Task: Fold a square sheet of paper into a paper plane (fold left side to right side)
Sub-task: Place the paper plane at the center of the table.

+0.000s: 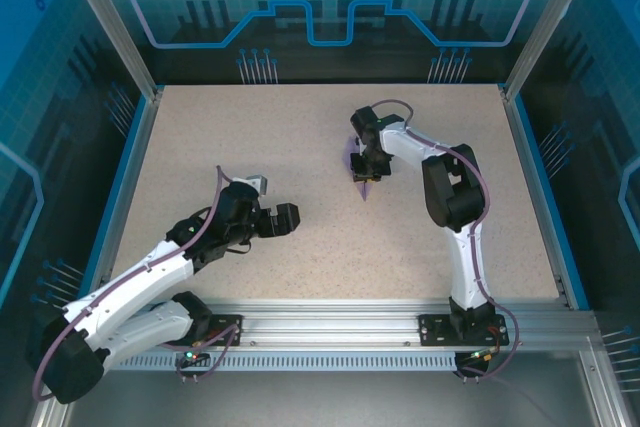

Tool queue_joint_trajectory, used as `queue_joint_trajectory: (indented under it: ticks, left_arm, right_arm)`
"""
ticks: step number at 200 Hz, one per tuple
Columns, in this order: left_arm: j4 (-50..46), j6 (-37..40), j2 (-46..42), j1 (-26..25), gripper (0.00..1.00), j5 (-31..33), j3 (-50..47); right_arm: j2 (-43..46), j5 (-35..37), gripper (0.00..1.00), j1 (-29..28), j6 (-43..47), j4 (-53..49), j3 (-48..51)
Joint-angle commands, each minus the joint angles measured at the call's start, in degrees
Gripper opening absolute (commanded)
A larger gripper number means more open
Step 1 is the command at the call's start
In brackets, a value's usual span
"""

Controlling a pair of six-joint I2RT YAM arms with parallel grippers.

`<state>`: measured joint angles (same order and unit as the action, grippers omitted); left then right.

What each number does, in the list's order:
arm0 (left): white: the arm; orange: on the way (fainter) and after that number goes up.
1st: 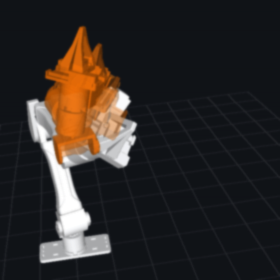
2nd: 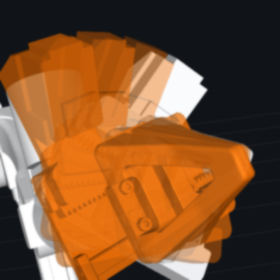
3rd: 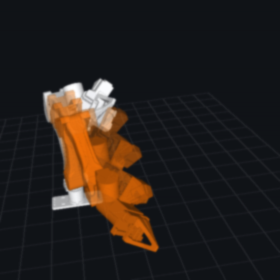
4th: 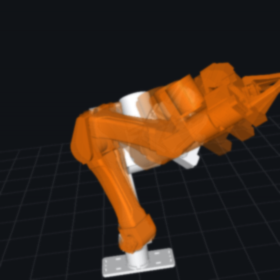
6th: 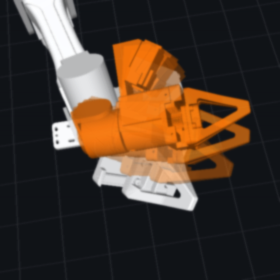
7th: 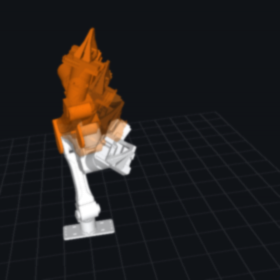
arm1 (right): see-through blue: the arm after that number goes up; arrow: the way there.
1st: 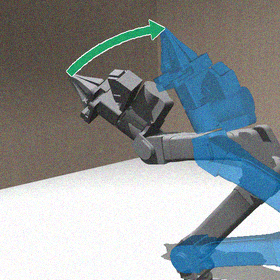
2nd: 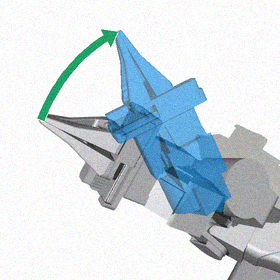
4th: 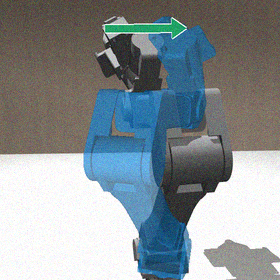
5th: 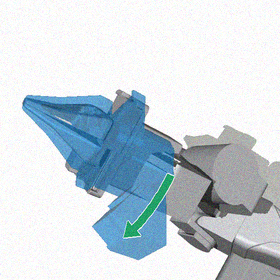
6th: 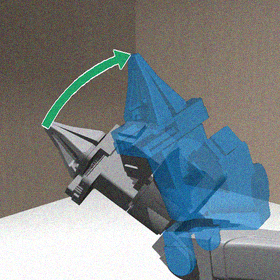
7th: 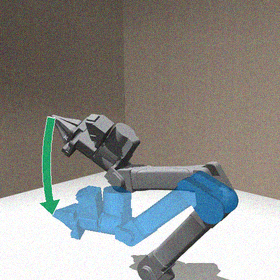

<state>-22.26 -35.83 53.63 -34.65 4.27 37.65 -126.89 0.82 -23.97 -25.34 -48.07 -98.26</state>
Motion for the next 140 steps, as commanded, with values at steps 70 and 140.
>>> queue_joint_trajectory:
  ticks: [70,140]
  left_arm:
    - [-2.60,2.37,0.78,0.44,0.99,-0.26,1.95]
    - [-3.32,3.10,3.18,1.45,0.99,-0.46,4.76]
  right_arm:
    - [-2.32,0.04,0.25,-0.16,0.33,-4.16,-3.11]
    - [1.61,3.78,0.27,-1.03,0.21,-7.27,-4.74]
